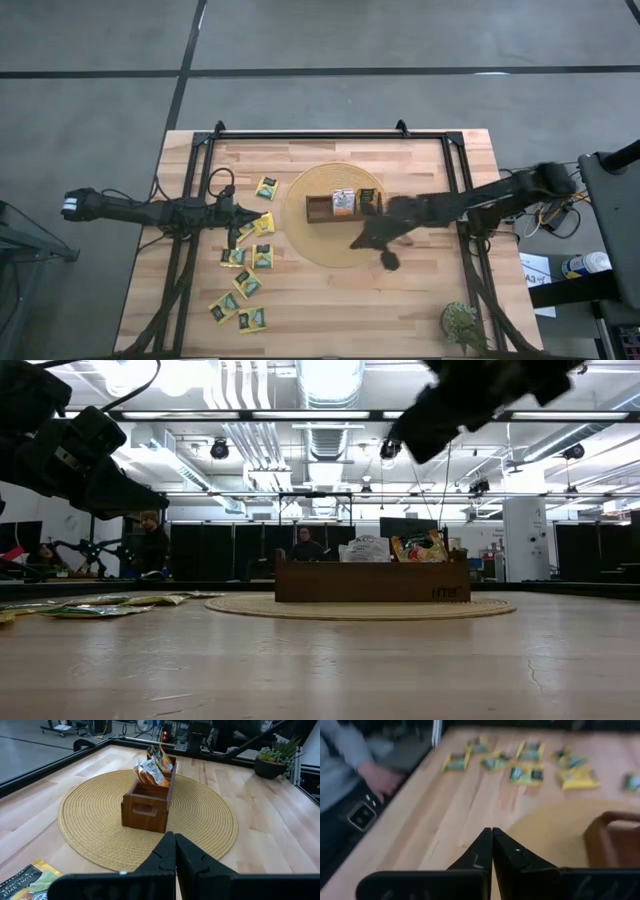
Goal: Pick & Place Tea
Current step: Put the yellow tea bag into the left section of the wooden organizer
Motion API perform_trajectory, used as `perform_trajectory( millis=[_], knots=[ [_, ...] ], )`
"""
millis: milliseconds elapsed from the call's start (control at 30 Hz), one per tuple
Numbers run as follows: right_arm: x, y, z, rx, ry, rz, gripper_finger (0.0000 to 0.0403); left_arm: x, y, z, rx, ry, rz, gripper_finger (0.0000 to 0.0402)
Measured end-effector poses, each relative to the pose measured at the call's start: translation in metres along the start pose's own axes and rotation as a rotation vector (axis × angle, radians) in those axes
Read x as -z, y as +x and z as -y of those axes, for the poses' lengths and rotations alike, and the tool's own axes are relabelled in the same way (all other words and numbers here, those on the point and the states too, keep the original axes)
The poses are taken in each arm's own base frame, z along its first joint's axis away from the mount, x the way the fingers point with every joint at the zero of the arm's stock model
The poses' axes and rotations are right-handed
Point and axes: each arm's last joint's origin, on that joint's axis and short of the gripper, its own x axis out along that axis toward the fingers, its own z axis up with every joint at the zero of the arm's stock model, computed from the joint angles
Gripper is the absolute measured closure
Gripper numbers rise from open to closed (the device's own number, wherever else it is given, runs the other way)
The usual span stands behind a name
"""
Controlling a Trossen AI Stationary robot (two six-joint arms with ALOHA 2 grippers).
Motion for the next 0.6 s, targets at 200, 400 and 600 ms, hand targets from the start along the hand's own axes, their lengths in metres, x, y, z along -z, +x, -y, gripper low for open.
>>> perform_trajectory(
  millis=[200,400,600],
  knots=[
    [0.022,-0.057,-0.011,-0.023,-0.027,0.29,0.0394,0.0,0.0,0.0,0.0,0.0,0.0,0.0402],
    [0.047,-0.096,-0.018,-0.044,0.005,0.417,0.0394,0.0,0.0,0.0,0.0,0.0,0.001,0.0402],
    [0.072,-0.119,-0.021,-0.048,-0.047,0.523,0.0394,0.0,0.0,0.0,0.0,0.0,0.0,0.0402]
  ],
)
